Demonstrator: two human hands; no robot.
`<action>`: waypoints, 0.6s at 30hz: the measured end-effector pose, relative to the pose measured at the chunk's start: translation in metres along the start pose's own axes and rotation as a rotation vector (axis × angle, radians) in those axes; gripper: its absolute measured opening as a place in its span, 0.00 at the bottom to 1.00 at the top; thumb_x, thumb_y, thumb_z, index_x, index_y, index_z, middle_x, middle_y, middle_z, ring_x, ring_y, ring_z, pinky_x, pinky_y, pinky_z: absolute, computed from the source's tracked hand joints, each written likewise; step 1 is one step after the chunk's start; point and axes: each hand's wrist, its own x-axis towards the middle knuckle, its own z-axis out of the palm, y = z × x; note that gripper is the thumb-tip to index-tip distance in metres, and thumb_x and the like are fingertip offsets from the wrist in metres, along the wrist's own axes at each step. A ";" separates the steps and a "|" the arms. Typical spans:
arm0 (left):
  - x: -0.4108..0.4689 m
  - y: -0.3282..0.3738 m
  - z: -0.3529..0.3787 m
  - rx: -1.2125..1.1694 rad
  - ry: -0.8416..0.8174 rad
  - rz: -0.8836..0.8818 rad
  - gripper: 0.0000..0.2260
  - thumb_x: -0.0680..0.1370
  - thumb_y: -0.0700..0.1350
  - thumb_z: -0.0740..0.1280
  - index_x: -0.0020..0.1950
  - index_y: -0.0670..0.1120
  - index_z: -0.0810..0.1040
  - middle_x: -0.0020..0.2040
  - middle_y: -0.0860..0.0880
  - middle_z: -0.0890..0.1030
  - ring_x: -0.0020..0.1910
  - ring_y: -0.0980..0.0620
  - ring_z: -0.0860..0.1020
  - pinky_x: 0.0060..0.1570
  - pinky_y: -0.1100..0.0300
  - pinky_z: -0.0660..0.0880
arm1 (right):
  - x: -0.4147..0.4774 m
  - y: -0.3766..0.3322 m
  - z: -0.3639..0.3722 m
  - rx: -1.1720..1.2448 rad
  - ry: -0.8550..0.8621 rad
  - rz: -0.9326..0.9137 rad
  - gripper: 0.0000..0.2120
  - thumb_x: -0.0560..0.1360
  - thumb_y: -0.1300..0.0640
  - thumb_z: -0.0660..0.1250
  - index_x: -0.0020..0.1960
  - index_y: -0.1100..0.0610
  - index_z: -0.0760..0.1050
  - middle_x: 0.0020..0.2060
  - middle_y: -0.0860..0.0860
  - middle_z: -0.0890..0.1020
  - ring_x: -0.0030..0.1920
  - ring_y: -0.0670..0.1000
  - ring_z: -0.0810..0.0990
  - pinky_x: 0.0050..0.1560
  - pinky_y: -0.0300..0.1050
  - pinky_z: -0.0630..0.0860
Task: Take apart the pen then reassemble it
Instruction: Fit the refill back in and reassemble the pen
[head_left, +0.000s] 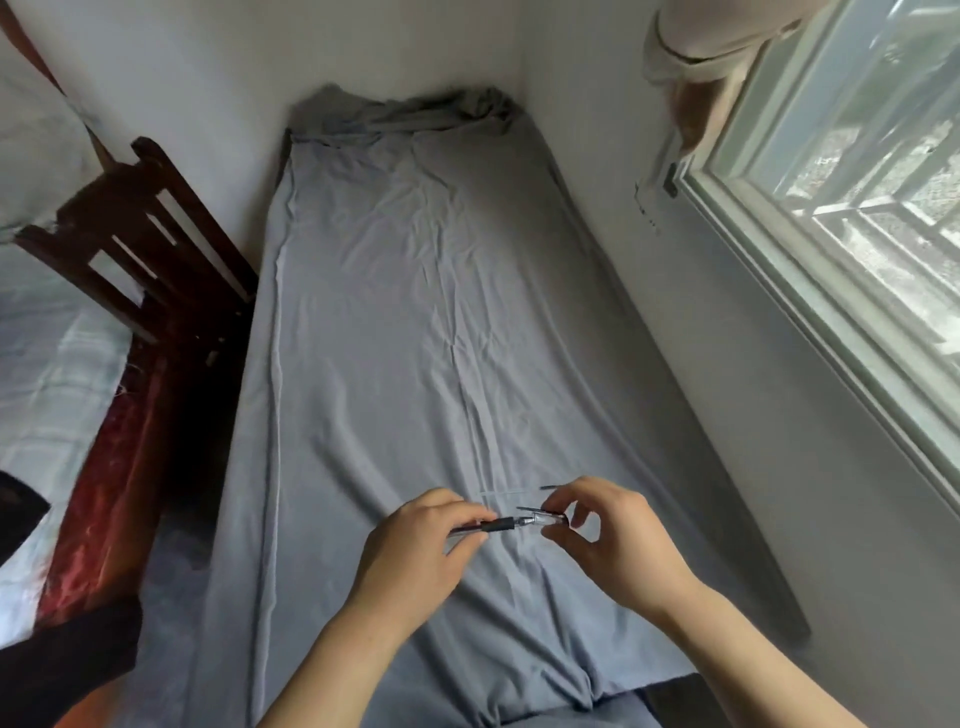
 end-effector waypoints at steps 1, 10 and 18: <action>-0.001 0.004 -0.001 -0.008 -0.002 0.024 0.09 0.74 0.51 0.67 0.52 0.61 0.78 0.41 0.66 0.75 0.44 0.68 0.74 0.37 0.77 0.66 | -0.003 -0.002 -0.004 -0.006 0.013 -0.010 0.06 0.70 0.53 0.72 0.43 0.46 0.76 0.41 0.42 0.81 0.40 0.43 0.76 0.40 0.35 0.71; -0.009 0.023 -0.006 -0.044 -0.003 0.116 0.08 0.73 0.53 0.68 0.52 0.60 0.78 0.37 0.66 0.75 0.42 0.69 0.73 0.39 0.77 0.66 | -0.024 -0.013 -0.021 0.007 0.063 -0.080 0.07 0.68 0.52 0.74 0.44 0.45 0.78 0.37 0.41 0.79 0.37 0.45 0.76 0.37 0.31 0.70; -0.011 0.020 -0.006 -0.097 -0.007 0.126 0.05 0.71 0.52 0.70 0.46 0.58 0.79 0.36 0.65 0.77 0.41 0.65 0.76 0.38 0.75 0.68 | -0.026 -0.013 -0.018 0.008 0.043 -0.066 0.08 0.69 0.55 0.73 0.47 0.46 0.79 0.37 0.39 0.78 0.40 0.41 0.77 0.39 0.27 0.68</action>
